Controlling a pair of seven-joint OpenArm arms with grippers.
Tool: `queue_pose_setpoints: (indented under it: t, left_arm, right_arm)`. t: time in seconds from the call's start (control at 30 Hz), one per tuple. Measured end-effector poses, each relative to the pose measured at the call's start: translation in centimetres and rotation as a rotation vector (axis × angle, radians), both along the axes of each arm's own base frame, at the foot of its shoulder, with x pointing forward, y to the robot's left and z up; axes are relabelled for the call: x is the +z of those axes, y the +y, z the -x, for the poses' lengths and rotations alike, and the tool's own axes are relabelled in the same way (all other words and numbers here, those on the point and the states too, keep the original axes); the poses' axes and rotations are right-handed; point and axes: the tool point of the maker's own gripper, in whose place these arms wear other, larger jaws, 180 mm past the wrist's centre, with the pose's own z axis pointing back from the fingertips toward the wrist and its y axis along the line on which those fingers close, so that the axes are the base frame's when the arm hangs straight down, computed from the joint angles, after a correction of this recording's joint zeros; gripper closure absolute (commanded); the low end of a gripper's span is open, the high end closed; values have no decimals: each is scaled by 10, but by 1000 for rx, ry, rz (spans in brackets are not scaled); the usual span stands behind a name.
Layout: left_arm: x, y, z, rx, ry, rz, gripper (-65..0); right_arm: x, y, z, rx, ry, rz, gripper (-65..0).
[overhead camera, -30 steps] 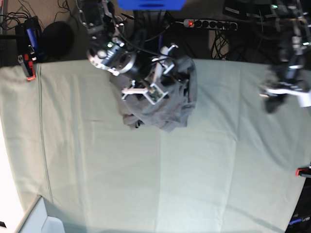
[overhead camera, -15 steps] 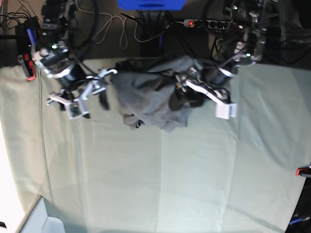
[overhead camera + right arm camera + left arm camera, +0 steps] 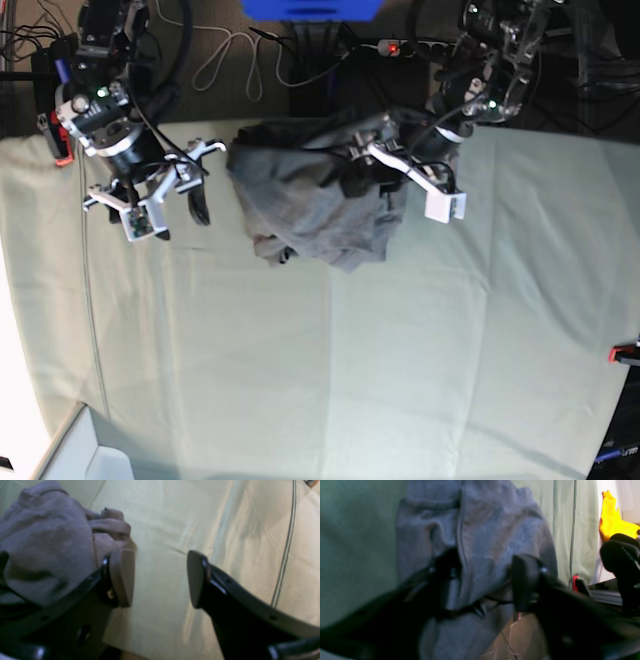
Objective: Layout the t-shirt on the table in an organized manner, then fold the t-shirt properly
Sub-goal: 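Grasp the folded bundle's sides with both grippers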
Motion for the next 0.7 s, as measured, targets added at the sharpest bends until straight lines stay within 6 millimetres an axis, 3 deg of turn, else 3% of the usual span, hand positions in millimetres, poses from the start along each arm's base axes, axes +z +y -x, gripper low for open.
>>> queue_pose_setpoints:
  t: [0.13,0.37,0.57,0.7]
  left_arm:
    - [-4,-3,4,-8,15,6,0]
    - [-6,-29,21,-85,33,23,0]
    - [5,-29,49,-104,42,38,0]
    - [24,-17,45,-112,-18,18,0]
  right_arm:
    - [1,0,-1,0,-3,0,-336]
    - [1,0,-1,0,-4,0,-336]
    - [1,0,-2,0,-5,-1,-336]
    - [1,0,-2,0,-5,-1,-336]
